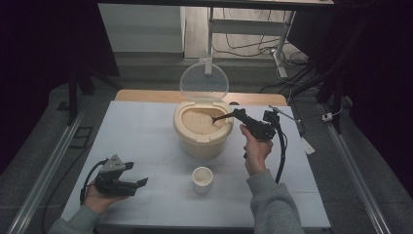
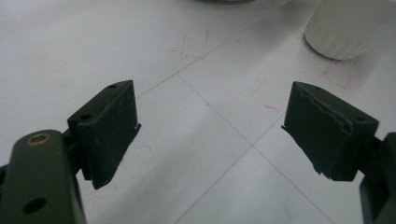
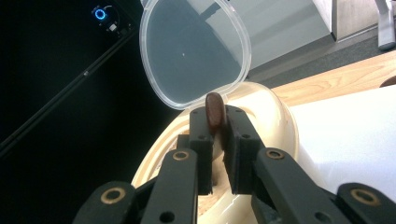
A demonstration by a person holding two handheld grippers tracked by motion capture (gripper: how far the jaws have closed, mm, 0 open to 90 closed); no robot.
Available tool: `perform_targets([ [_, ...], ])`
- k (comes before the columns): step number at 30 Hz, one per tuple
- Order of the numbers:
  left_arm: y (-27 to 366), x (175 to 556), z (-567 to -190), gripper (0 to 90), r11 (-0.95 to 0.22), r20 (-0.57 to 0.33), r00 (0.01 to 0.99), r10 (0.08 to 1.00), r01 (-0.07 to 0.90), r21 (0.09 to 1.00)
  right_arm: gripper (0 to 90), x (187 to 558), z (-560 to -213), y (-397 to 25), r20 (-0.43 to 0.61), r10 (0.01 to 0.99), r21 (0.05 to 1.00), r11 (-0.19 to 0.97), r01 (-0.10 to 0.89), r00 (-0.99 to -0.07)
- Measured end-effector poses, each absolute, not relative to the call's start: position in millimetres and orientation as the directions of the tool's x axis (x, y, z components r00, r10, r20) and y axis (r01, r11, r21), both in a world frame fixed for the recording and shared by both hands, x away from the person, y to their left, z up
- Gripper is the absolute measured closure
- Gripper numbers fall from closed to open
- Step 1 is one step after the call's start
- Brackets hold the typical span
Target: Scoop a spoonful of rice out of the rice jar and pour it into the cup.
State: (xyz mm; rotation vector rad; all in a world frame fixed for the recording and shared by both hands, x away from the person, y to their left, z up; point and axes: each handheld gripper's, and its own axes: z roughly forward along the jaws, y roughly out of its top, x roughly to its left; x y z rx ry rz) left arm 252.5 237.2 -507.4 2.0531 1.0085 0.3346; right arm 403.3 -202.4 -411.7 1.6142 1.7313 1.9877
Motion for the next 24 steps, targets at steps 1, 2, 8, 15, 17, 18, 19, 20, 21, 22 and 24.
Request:
perform_targets([
  [1,237.2,252.5,-507.4,17.3,-0.356,-0.106,0.646,0.756,0.542,0.761,81.6,403.2,-412.1,-202.6,0.646,0.614,0.744,-0.375,0.553,-0.453],
  [2,237.2,252.5,-507.4,17.3,-0.357,-0.106,0.646,0.756,0.542,0.761,81.6,403.1,-412.4,-202.8,0.647,0.613,0.744,-0.376,0.552,-0.453],
  [8,236.8,252.7,-507.8,17.3,-0.361,-0.103,0.647,0.755,0.542,0.759,81.8,402.8,-412.9,-206.2,0.679,0.591,0.718,-0.410,0.563,-0.436],
  [15,236.7,252.5,-507.6,17.3,-0.361,-0.101,0.647,0.756,0.541,0.760,82.7,401.4,-411.0,-207.0,0.689,0.573,0.711,-0.418,0.565,-0.443],
  [17,236.7,252.5,-507.6,17.4,-0.362,-0.100,0.647,0.756,0.541,0.760,82.7,401.7,-411.6,-207.5,0.704,0.559,0.698,-0.427,0.575,-0.439],
  [18,236.6,252.5,-507.7,17.3,-0.362,-0.100,0.647,0.756,0.540,0.759,82.8,402.0,-411.9,-207.7,0.709,0.553,0.693,-0.431,0.578,-0.438],
  [19,236.7,252.5,-507.7,17.3,-0.363,-0.099,0.647,0.756,0.540,0.759,82.7,402.4,-412.2,-207.6,0.714,0.549,0.688,-0.437,0.580,-0.434],
  [20,236.8,252.5,-507.7,17.3,-0.362,-0.099,0.647,0.756,0.540,0.760,82.8,402.6,-412.4,-208.4,0.717,0.545,0.685,-0.434,0.585,-0.435],
  [21,237.0,252.5,-507.6,17.3,-0.362,-0.099,0.647,0.756,0.540,0.760,82.8,403.0,-412.7,-208.4,0.719,0.546,0.682,-0.439,0.585,-0.429],
  [22,237.3,252.5,-507.5,17.4,-0.361,-0.100,0.646,0.757,0.540,0.760,82.8,403.3,-413.0,-209.1,0.724,0.541,0.678,-0.443,0.587,-0.428],
  [24,237.4,252.5,-507.6,17.4,-0.359,-0.101,0.645,0.758,0.541,0.760,82.8,403.7,-413.5,-210.3,0.727,0.537,0.675,-0.447,0.587,-0.427],
])
